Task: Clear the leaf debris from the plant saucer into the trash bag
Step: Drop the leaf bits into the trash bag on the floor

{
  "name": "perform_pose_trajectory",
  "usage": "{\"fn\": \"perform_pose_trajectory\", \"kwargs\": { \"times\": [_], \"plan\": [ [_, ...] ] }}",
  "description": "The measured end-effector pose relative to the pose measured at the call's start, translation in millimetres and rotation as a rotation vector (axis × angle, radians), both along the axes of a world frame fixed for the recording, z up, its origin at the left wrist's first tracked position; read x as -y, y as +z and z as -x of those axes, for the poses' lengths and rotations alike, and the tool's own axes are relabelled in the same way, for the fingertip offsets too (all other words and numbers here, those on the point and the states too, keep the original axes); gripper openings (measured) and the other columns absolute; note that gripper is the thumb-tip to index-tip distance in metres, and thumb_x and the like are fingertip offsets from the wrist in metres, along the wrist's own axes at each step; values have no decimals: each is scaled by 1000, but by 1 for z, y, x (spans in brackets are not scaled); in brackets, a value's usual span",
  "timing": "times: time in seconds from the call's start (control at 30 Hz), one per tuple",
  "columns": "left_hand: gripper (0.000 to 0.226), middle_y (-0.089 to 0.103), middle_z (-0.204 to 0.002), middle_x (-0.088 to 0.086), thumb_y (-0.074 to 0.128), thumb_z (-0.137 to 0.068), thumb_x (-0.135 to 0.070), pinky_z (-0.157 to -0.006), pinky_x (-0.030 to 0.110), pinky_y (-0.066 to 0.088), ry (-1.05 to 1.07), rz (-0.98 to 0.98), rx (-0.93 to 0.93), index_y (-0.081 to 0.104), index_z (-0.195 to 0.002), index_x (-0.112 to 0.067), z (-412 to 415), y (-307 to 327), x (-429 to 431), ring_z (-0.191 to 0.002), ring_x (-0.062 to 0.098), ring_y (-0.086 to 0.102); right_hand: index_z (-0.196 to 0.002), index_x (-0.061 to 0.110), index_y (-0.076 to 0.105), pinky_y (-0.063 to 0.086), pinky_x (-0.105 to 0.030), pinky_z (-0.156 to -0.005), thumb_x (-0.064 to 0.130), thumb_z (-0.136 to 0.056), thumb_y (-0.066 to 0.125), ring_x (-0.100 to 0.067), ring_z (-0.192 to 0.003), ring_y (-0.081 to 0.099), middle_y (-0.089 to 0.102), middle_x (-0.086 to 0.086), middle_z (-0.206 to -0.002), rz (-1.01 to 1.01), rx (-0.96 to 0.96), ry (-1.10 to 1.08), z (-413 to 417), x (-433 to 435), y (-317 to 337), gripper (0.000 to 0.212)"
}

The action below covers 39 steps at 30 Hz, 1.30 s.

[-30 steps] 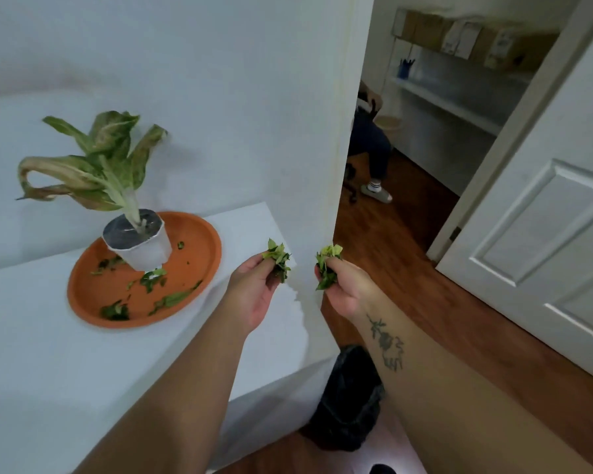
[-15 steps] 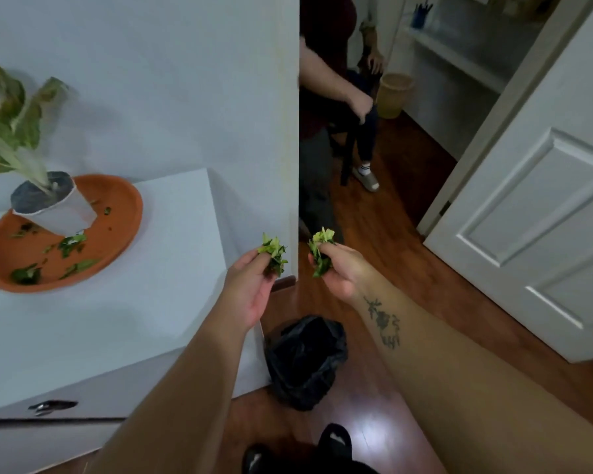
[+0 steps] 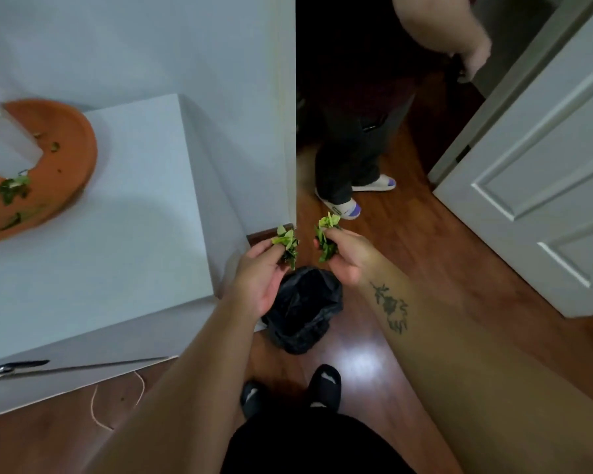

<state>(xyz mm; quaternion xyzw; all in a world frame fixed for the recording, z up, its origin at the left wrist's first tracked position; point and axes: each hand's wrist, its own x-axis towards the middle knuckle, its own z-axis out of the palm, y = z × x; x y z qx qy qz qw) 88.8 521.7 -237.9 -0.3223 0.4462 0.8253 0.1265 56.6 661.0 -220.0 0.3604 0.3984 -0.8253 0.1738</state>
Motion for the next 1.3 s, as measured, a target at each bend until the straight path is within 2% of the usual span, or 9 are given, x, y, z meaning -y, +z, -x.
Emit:
{"fn": "perform_pose_trajectory", "kwargs": {
  "times": [0.1, 0.23, 0.4, 0.5, 0.6, 0.97, 1.13, 1.23, 1.3],
  "plan": [
    [18, 73, -96, 16, 52, -94, 5, -69, 24, 58, -11, 3, 30, 64, -108, 3, -3, -21, -3, -79, 16, 73, -76, -1, 59, 54, -19, -46, -5, -93, 50, -19, -63, 57, 60, -14, -73, -11, 25, 5, 0, -5, -26, 20],
    [23, 72, -96, 16, 54, -93, 5, -67, 23, 57, -9, 38, 85, 61, -115, 5, -5, -55, -6, -76, 15, 73, -80, -1, 59, 55, -18, -49, -5, -93, 51, -19, -68, 58, 60, -14, -78, -8, 80, -10, 3, -11, -70, 15],
    [15, 74, -73, 7, 52, -94, 7, -66, 25, 56, 0, 62, 154, 62, -92, -5, -10, -98, -11, -63, 10, 72, -83, -1, 58, 57, -21, -52, -4, -93, 52, -19, -75, 58, 58, -14, -85, 24, 129, -11, 1, -21, -128, 12],
    [17, 73, -87, 13, 53, -94, 5, -70, 25, 57, -26, 59, 182, 63, -108, 3, -8, -132, -10, -72, 14, 73, -83, -1, 56, 56, -24, -66, -4, -94, 49, -18, -78, 57, 58, -14, -86, 35, 133, -9, 1, -23, -159, 14],
    [27, 72, -94, 15, 54, -94, 3, -70, 24, 59, -40, 65, 207, 59, -120, 6, -7, -168, -8, -77, 15, 74, -84, -1, 56, 57, -22, -62, -5, -94, 49, -19, -79, 58, 58, -14, -87, 37, 147, 8, 1, -23, -190, 13],
    [25, 68, -103, 17, 54, -93, 6, -85, 30, 56, -47, 79, 293, 58, -117, 2, -14, -286, -10, -90, 21, 68, -81, 0, 60, 57, -19, -53, -3, -94, 51, -19, -77, 61, 63, -13, -88, 1, 233, 78, -13, -12, -308, 16],
    [20, 69, -101, 15, 55, -93, 6, -83, 28, 57, -120, 135, 330, 61, -111, 0, -17, -337, -5, -87, 19, 69, -79, 1, 60, 56, -20, -49, -3, -94, 50, -20, -71, 59, 62, -13, -83, -45, 255, 118, -19, -2, -355, 19],
    [21, 70, -111, 13, 60, -93, -6, -90, 31, 55, -228, 252, 359, 63, -113, -12, -17, -368, 1, -95, 19, 69, -88, 4, 62, 57, -27, -60, 4, -95, 51, -21, -79, 62, 64, -14, -93, -59, 308, 174, -17, 3, -379, 13],
    [31, 64, -124, 5, 61, -94, -22, -102, 34, 46, -300, 314, 389, 59, -125, -22, -15, -381, 5, -110, 19, 61, -111, 6, 61, 53, -30, -78, 17, -96, 52, -24, -101, 62, 62, -13, -115, -61, 363, 244, -18, 4, -390, 20]
  ]
}}
